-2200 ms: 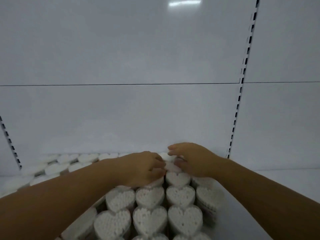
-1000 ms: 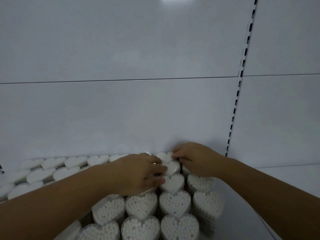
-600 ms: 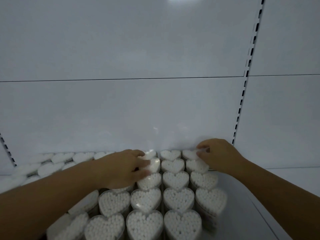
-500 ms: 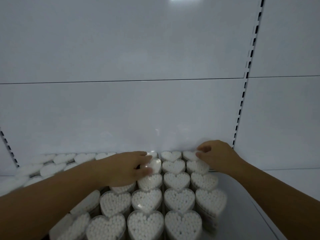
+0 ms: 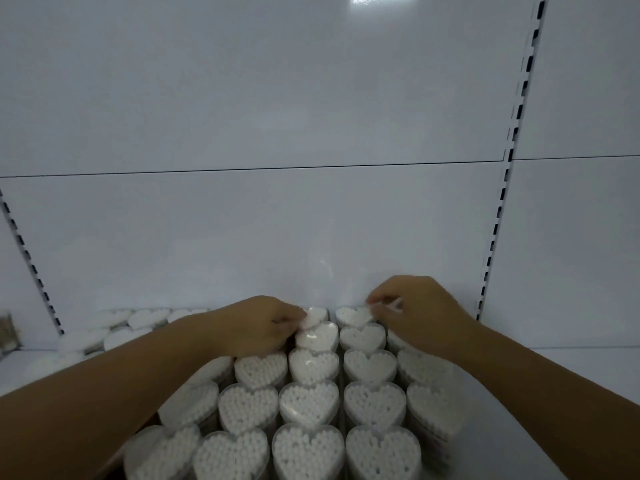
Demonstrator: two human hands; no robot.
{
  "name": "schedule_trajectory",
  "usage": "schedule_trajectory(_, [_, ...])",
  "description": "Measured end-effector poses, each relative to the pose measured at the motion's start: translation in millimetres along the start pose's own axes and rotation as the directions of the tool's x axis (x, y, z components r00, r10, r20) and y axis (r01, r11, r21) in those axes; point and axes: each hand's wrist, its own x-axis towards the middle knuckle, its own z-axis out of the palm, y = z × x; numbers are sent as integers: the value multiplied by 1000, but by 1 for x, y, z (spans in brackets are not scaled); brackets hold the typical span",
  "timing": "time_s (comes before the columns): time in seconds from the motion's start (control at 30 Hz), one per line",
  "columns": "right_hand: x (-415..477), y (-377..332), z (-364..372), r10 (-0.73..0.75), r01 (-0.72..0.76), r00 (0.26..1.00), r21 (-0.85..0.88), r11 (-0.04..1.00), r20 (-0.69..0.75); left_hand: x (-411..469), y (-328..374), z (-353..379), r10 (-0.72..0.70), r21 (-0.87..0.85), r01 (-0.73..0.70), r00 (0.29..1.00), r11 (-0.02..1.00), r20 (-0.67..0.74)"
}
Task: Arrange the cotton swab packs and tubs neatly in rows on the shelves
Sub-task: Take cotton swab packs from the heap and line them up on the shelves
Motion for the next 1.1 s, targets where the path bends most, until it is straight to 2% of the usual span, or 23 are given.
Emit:
schedule_trajectory(0.1, [12, -30, 18, -187, 193, 951, 0, 981, 245, 3, -8, -3, 26, 42, -26, 1000, 999, -7])
schedule_trajectory(0.2, [27, -37, 31, -191, 240, 868, -50, 970, 459, 7, -12, -3, 84, 86, -87, 996, 992, 33])
schedule_trajectory(0.27, [34, -36, 32, -192, 256, 837, -57, 965, 513, 8, -14, -2, 110, 82, -113, 993, 990, 43])
schedule_trajectory(0.47, [36, -41, 30, -187, 251, 858, -72, 965, 479, 9, -18, 1, 147, 17, -147, 989, 989, 23])
schedule_trajectory(0.7, [35, -40, 26, -213, 268, 851, -49, 962, 480, 8, -16, -1, 174, 75, -175, 985, 982, 18])
schedule_trajectory(0.87, [28, -40, 24, -179, 229, 881, -63, 972, 439, 4, -19, -1, 178, 121, -174, 984, 977, -26])
schedule_trajectory(1.1, [12, -34, 17, -193, 206, 917, 1, 979, 349, -10, -31, -10, 91, 134, -93, 996, 987, 27])
